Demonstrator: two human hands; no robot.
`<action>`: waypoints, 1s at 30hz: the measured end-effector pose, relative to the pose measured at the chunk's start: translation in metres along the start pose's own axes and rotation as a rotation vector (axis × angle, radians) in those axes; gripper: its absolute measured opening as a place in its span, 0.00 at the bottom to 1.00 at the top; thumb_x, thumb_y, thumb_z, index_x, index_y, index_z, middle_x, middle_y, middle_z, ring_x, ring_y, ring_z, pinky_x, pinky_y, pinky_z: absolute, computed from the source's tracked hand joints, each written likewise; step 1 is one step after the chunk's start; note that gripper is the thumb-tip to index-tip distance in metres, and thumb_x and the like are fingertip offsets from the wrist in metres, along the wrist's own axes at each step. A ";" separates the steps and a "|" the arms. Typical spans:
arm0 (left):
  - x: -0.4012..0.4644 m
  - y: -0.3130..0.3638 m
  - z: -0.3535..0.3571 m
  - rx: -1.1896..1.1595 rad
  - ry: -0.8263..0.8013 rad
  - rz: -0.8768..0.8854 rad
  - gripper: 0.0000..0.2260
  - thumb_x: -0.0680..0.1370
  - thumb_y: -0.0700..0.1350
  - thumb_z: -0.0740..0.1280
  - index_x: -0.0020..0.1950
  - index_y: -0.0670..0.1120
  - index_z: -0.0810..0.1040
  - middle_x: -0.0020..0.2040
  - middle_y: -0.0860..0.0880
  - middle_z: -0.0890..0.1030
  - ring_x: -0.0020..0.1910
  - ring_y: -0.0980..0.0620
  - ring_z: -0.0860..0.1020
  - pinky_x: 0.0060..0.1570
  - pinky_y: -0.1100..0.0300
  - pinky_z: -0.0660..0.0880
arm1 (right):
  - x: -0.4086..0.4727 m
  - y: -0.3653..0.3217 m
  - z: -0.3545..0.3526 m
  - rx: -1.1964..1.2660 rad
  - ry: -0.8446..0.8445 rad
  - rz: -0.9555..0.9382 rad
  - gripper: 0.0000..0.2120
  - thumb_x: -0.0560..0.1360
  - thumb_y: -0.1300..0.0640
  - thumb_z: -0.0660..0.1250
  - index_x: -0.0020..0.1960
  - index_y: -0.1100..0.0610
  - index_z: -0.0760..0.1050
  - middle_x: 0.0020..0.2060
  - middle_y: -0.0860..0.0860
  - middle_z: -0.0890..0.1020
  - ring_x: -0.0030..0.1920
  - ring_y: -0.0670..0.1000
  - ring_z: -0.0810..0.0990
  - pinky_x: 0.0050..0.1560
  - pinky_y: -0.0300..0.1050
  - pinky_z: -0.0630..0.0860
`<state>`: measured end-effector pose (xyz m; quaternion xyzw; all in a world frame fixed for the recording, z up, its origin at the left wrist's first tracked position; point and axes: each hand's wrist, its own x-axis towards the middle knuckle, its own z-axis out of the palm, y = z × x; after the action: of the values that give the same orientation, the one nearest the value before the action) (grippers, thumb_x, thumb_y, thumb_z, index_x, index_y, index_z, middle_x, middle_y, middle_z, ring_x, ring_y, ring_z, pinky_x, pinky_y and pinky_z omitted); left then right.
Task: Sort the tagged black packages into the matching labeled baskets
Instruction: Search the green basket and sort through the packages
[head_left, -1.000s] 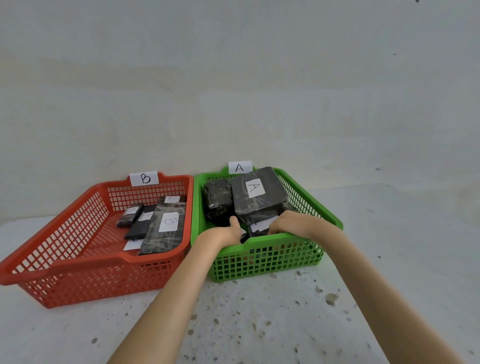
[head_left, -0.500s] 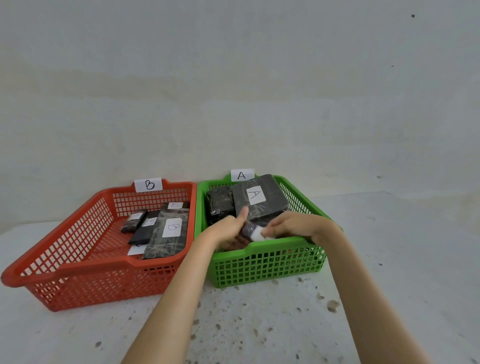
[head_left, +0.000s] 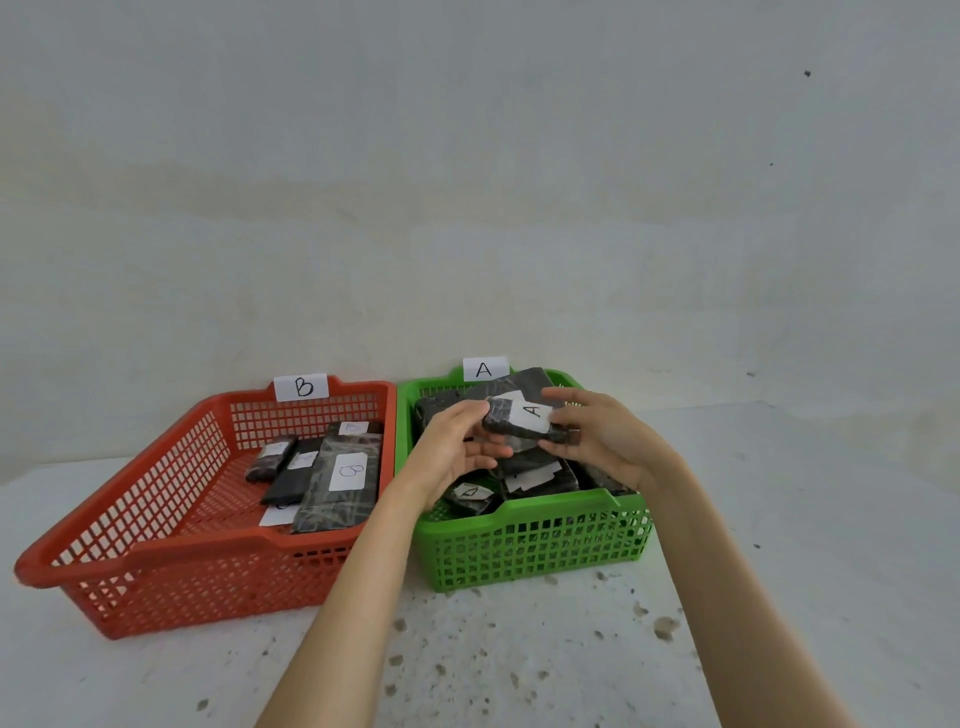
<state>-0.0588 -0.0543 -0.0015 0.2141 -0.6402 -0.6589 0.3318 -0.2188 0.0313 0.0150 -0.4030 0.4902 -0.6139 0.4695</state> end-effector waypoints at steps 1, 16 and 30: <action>-0.001 0.000 0.000 0.049 0.033 -0.004 0.10 0.82 0.44 0.56 0.55 0.41 0.74 0.38 0.46 0.80 0.28 0.57 0.81 0.28 0.68 0.76 | -0.001 -0.001 -0.001 0.005 0.016 -0.015 0.16 0.76 0.70 0.60 0.62 0.63 0.68 0.48 0.57 0.78 0.46 0.54 0.78 0.41 0.43 0.83; -0.011 -0.006 0.012 1.298 -0.206 -0.328 0.15 0.81 0.45 0.58 0.66 0.44 0.75 0.67 0.47 0.76 0.63 0.48 0.75 0.60 0.58 0.70 | 0.002 0.008 -0.020 -1.575 0.035 0.405 0.21 0.78 0.47 0.59 0.30 0.56 0.62 0.28 0.50 0.69 0.27 0.48 0.66 0.38 0.43 0.67; -0.013 -0.010 0.015 1.144 -0.345 -0.467 0.21 0.83 0.46 0.45 0.75 0.51 0.59 0.77 0.49 0.59 0.75 0.48 0.59 0.72 0.51 0.55 | 0.013 0.024 -0.027 -1.404 -0.097 0.499 0.17 0.76 0.51 0.60 0.30 0.57 0.69 0.29 0.51 0.70 0.27 0.49 0.66 0.32 0.40 0.66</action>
<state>-0.0621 -0.0348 -0.0115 0.3822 -0.8713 -0.2930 -0.0949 -0.2429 0.0224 -0.0130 -0.5113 0.8226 -0.0130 0.2482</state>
